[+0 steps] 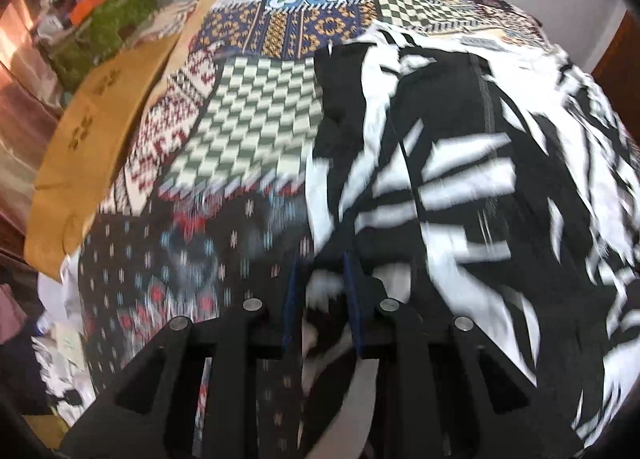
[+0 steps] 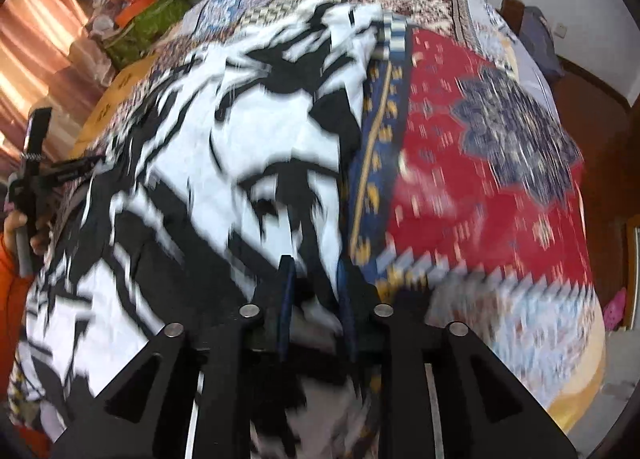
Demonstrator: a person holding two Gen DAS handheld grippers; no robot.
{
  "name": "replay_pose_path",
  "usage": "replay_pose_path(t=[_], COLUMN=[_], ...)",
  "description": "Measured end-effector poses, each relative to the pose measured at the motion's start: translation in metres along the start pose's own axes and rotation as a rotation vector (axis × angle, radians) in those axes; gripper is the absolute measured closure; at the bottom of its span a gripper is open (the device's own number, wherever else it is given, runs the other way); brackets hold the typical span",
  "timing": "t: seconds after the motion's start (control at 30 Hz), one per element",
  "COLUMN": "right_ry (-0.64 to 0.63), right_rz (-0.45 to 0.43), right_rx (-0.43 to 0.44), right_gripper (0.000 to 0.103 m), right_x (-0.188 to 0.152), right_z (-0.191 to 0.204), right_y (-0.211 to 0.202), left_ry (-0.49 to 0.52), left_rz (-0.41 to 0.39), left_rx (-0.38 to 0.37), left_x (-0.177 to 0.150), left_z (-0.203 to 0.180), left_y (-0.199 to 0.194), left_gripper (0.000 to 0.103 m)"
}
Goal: Fold small clothes
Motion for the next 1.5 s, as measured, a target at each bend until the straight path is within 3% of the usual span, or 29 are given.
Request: replay_pose_path(t=[0.1,0.17,0.3,0.4,0.47,0.63,0.7,0.73,0.8,0.83,0.87,1.0,1.2,1.33,1.5], right_ry=[-0.017,0.002,0.057,0.119,0.141,0.150,0.153,0.152,0.136,0.126,0.117,0.094,0.119,0.145,0.167], right_rz=[0.026,0.024,-0.017,-0.108,-0.153,-0.136,-0.112,-0.097,-0.096,-0.095,-0.099,-0.160,-0.244,-0.246,-0.217], right_rx=[-0.010,-0.012,-0.015,-0.012,-0.022,0.005,0.029,0.051,0.090,0.096,0.087,0.066,-0.004,-0.101,-0.114], right_gripper=[0.083,0.083,0.083,0.070,0.056,0.054,0.054,0.055,0.075,0.081,0.086,0.093,0.094,0.094,0.091], right_x=[-0.019,-0.031,-0.050,-0.058,-0.065,-0.080,-0.086,-0.088,-0.088,-0.087,-0.085,-0.076,-0.076,-0.082,-0.087], right_z=[0.002,0.000,-0.001,-0.005,-0.004,0.006,0.013,0.019,0.032,0.036,0.040,0.044,0.030,0.017,0.011], right_y=[-0.007,-0.014,-0.032,-0.057,-0.070,-0.059,-0.047,-0.038,-0.031,-0.031,-0.033,-0.058,-0.101,-0.107,-0.104], left_ry=[0.027,0.037,0.019,-0.004,-0.012,-0.020,-0.027,-0.030,-0.034,-0.031,-0.023,0.026,-0.050,-0.106,-0.158], left_rz=[-0.003,-0.018,-0.010,-0.019,-0.025,0.012,0.032,0.029,0.028,0.029,0.026,-0.082,-0.188,-0.137,-0.068], left_rx=[-0.011,-0.006,-0.021,-0.028,-0.031,-0.053,-0.062,-0.069,-0.112,-0.117,-0.109,-0.031,0.055,0.078,-0.052], left_x=[-0.024,-0.038,-0.057,-0.069,-0.078,-0.112,-0.121,-0.126,-0.130,-0.131,-0.131,-0.116,-0.082,-0.075,-0.085], left_z=[0.007,0.012,0.022,0.033,0.038,0.047,0.046,0.046,0.039,0.036,0.033,0.030,0.061,0.082,0.080], left_y=[-0.015,-0.026,-0.042,-0.057,-0.066,-0.070,-0.066,-0.066,-0.068,-0.070,-0.071,-0.090,-0.107,-0.088,-0.085], left_gripper=[0.074,0.065,0.062,0.054,0.040,0.038,0.041,0.050,0.074,0.093,0.099,0.102,0.103,0.103,0.099])
Point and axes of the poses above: each gripper's, at about its wrist camera, not at the fingertips, and y roughly the way its jaws point, z to its left, x to its top, the point moved 7 cm from there along y, roughly the way its jaws point, and after that the axes turned 13 degrees about -y, right-handed, at the moved point
